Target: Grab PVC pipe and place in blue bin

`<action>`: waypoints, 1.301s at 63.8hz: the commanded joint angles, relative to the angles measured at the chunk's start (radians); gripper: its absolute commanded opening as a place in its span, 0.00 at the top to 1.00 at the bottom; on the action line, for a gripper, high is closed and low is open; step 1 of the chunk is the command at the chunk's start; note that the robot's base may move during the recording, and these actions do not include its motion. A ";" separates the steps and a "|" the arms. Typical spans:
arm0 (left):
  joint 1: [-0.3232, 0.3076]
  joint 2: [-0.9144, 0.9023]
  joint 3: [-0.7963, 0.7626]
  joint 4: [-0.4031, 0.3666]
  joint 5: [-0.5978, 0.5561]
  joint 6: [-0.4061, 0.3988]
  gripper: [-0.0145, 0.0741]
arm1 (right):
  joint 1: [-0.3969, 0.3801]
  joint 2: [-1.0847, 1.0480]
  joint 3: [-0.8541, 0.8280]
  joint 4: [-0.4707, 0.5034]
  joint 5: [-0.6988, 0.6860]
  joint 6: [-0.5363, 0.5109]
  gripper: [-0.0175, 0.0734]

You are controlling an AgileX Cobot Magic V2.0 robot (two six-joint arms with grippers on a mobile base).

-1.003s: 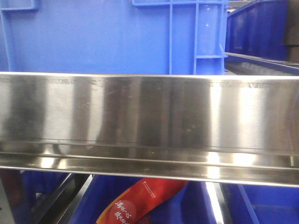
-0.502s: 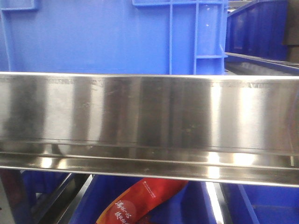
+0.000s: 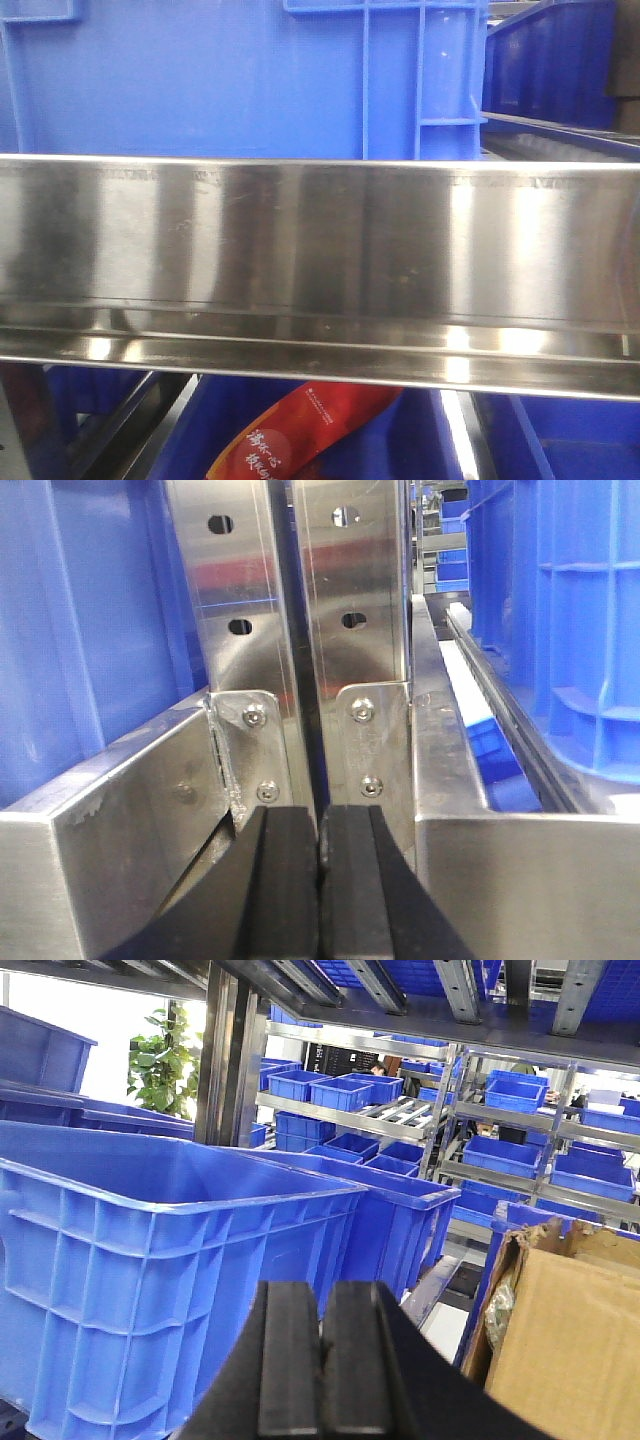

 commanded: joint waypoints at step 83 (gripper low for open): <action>0.004 -0.004 0.001 -0.008 -0.019 -0.008 0.96 | -0.003 -0.004 0.001 -0.004 -0.020 -0.001 0.99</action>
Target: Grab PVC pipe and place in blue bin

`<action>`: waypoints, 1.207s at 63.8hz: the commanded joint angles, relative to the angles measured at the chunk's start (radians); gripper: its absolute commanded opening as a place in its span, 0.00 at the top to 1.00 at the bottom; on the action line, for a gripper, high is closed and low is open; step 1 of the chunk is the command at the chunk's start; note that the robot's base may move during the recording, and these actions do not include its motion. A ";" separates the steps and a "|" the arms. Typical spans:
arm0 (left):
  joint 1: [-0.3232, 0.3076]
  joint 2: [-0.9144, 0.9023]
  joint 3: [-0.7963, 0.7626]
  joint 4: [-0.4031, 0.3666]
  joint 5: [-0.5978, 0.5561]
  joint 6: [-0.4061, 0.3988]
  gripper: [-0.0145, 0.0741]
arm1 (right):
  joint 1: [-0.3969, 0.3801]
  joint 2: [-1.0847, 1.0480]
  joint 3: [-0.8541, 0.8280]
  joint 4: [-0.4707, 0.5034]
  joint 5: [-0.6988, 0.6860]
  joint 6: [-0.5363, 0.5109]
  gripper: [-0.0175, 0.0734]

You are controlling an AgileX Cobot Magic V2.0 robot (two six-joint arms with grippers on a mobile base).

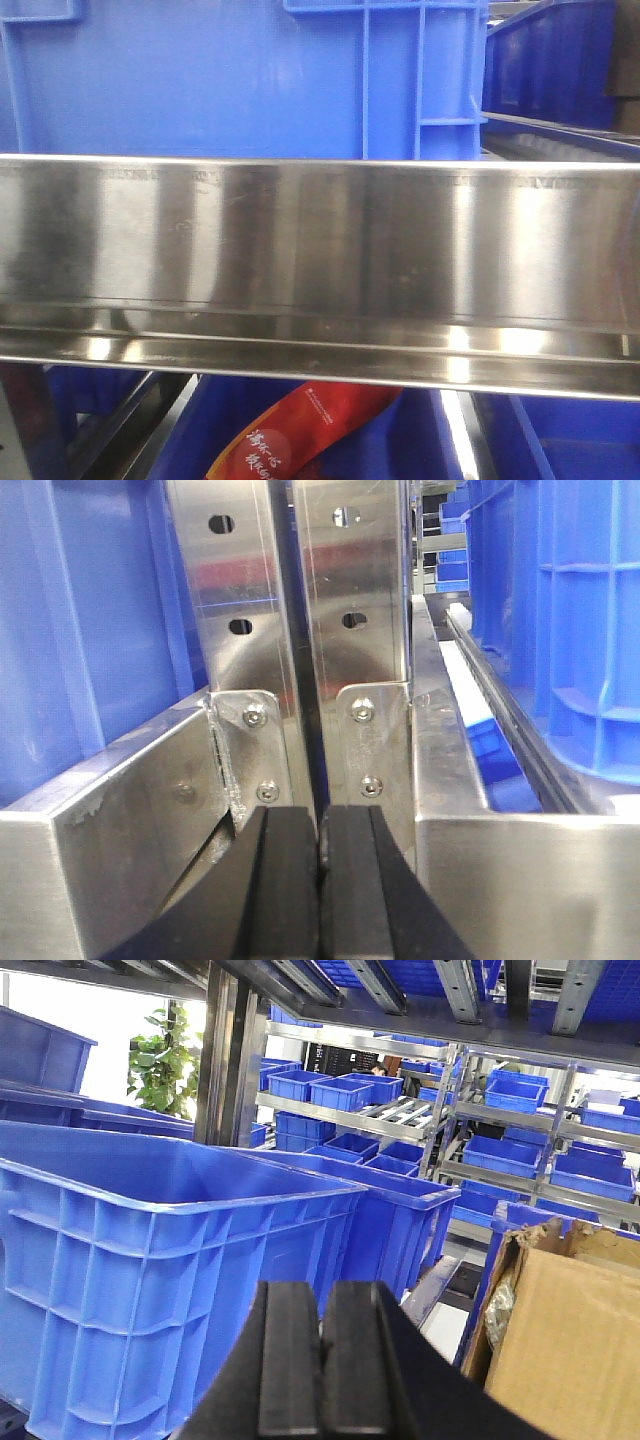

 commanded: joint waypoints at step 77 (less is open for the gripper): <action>0.004 -0.212 0.001 -0.004 -0.026 -0.008 0.96 | -0.003 -0.004 0.001 -0.004 -0.020 -0.001 0.99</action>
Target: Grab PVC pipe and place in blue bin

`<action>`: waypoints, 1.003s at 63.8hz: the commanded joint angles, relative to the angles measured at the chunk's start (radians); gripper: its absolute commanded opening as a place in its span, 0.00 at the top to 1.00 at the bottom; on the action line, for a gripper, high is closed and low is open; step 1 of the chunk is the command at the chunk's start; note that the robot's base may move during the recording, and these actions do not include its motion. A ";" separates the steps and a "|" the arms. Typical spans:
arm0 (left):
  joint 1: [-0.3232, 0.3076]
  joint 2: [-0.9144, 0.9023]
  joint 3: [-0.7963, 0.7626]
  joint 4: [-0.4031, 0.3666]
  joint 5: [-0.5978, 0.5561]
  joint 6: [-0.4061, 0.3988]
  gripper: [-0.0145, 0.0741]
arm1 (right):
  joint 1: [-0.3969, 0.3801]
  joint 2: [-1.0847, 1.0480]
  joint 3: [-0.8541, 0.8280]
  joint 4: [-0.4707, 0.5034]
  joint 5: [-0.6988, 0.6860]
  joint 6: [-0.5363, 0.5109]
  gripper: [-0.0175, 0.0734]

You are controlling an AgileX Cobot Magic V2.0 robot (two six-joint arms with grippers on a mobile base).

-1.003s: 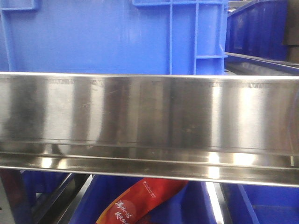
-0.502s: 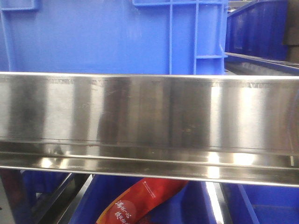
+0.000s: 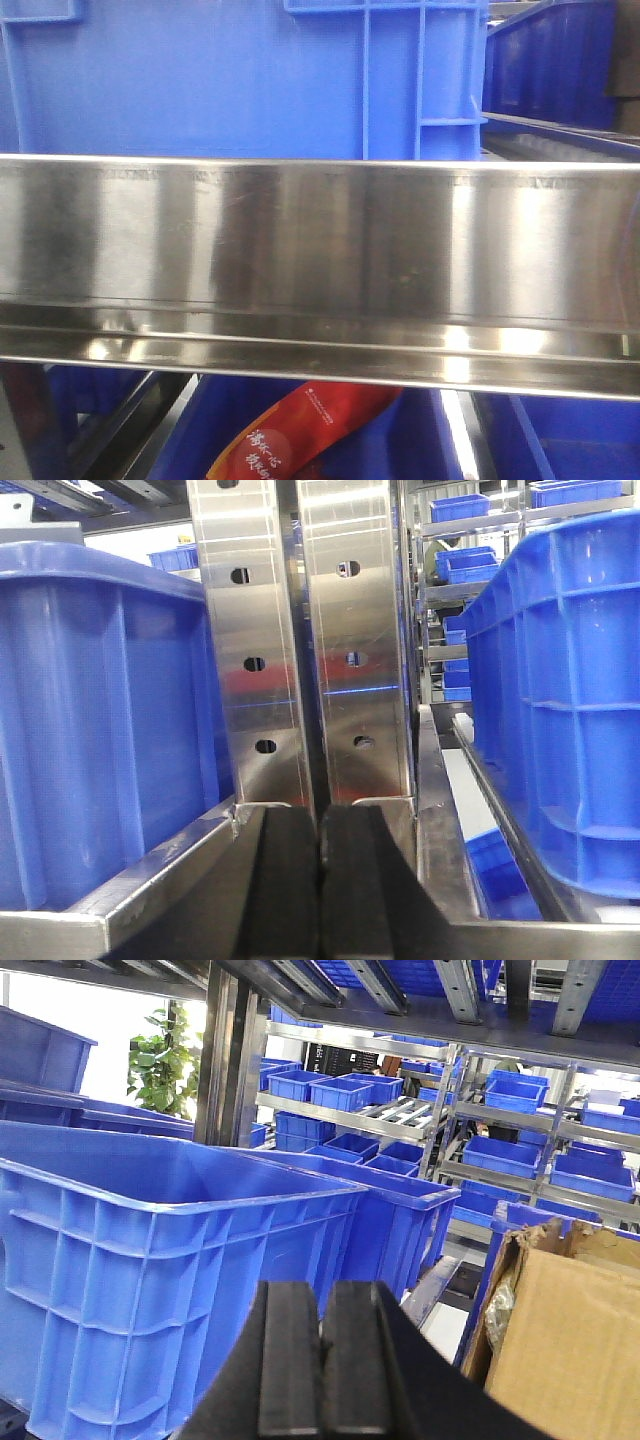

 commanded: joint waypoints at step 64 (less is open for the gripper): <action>-0.001 -0.006 -0.001 -0.004 -0.020 -0.008 0.96 | -0.003 -0.048 0.029 -0.230 -0.020 -0.001 0.99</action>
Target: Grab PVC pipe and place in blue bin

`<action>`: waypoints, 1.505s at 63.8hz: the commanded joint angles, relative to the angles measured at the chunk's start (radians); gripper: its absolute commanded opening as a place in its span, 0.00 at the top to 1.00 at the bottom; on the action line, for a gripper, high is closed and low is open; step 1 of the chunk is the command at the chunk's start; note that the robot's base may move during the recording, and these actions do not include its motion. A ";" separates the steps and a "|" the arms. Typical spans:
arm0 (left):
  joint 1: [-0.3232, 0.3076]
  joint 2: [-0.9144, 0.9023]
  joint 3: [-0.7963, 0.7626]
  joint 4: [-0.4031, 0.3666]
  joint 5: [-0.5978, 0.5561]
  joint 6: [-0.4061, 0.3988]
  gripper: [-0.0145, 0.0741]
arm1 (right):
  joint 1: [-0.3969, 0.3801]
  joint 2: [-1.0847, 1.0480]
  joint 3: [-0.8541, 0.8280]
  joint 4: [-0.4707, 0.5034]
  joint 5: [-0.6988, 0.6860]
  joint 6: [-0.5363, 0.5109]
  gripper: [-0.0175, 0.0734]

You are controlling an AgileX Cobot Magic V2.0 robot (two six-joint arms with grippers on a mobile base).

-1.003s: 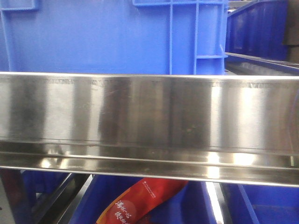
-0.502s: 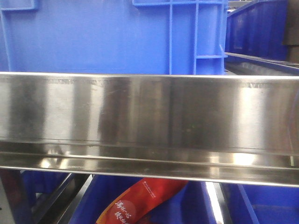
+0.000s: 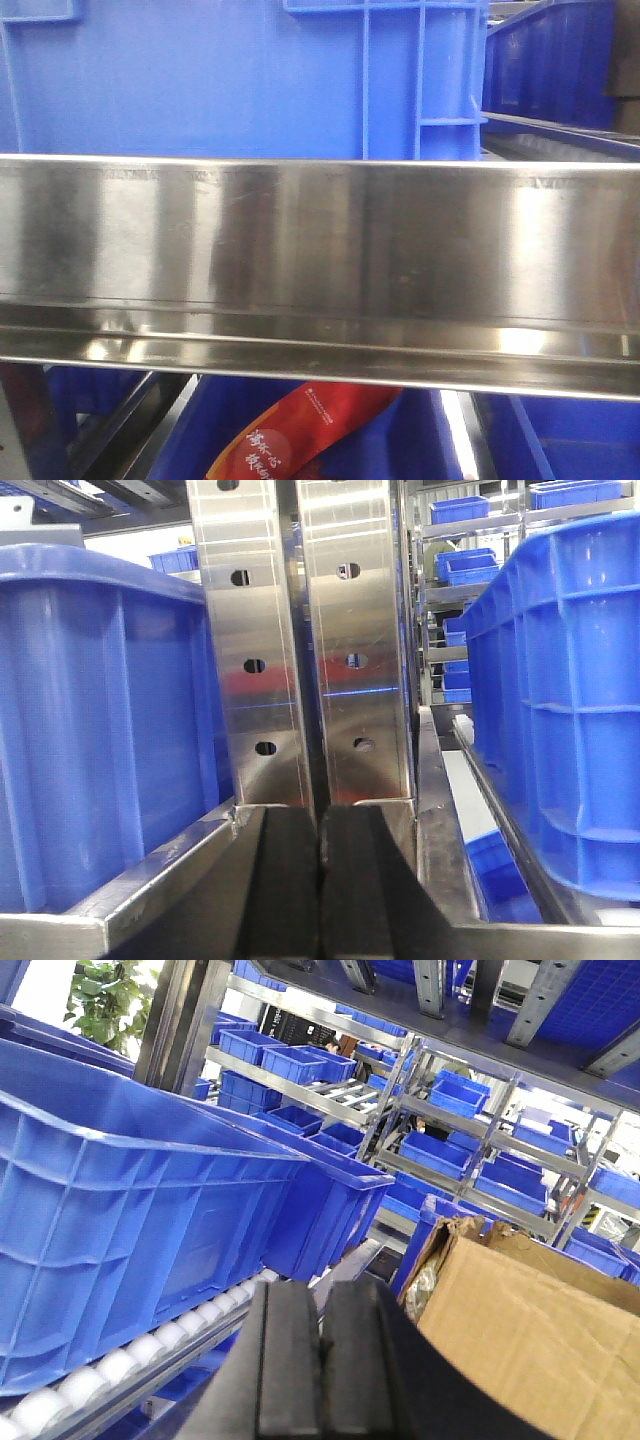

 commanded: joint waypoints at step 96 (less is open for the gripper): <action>-0.001 -0.006 -0.001 -0.004 -0.018 -0.008 0.96 | -0.003 -0.098 0.354 -0.351 -0.349 0.608 0.99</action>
